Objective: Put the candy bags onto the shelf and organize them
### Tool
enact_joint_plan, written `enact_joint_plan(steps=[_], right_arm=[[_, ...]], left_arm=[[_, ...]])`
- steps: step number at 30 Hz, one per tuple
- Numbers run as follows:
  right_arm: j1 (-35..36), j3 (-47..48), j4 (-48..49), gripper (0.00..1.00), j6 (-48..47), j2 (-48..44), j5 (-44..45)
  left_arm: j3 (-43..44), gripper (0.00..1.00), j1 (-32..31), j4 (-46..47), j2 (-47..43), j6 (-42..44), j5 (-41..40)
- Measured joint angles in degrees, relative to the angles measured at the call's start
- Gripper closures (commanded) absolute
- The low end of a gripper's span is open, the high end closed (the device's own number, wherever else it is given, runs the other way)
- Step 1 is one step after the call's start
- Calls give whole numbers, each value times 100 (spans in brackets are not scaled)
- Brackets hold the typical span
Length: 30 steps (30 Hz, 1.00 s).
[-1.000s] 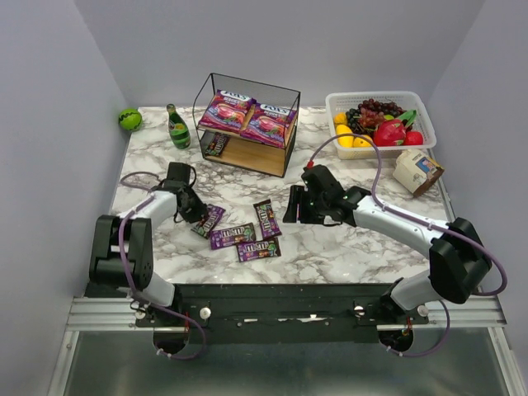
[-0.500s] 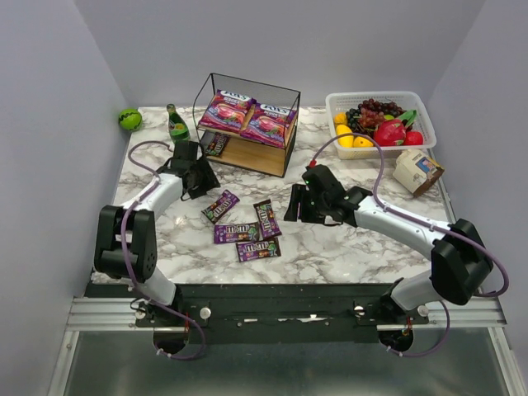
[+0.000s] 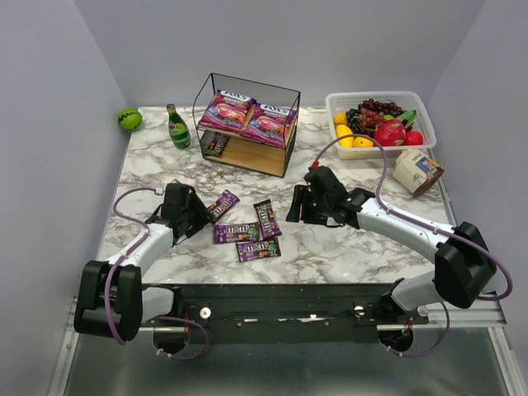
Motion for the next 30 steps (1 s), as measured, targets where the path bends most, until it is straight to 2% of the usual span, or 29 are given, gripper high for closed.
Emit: enact_joint_plan(steps=[5,12,24,28,30], right_arm=[[0,-42,-26,34,-4,0,0],[0,-173,-87,34,-4,-61,13],[0,-304,-195,34,0,-352,190],[0,-326,-236,34,0,-374,219],[0,-334,-240,34,0,-374,236]], left_arm=[[-632,36,0,892,-160,-352,39],[-855,41,33,1801,-24,-673,35],[-883,65,46,2369,514,-879,33],[-841,84,90,2439,662,-876,35],[-813,90,114,2459,726,-903,42]])
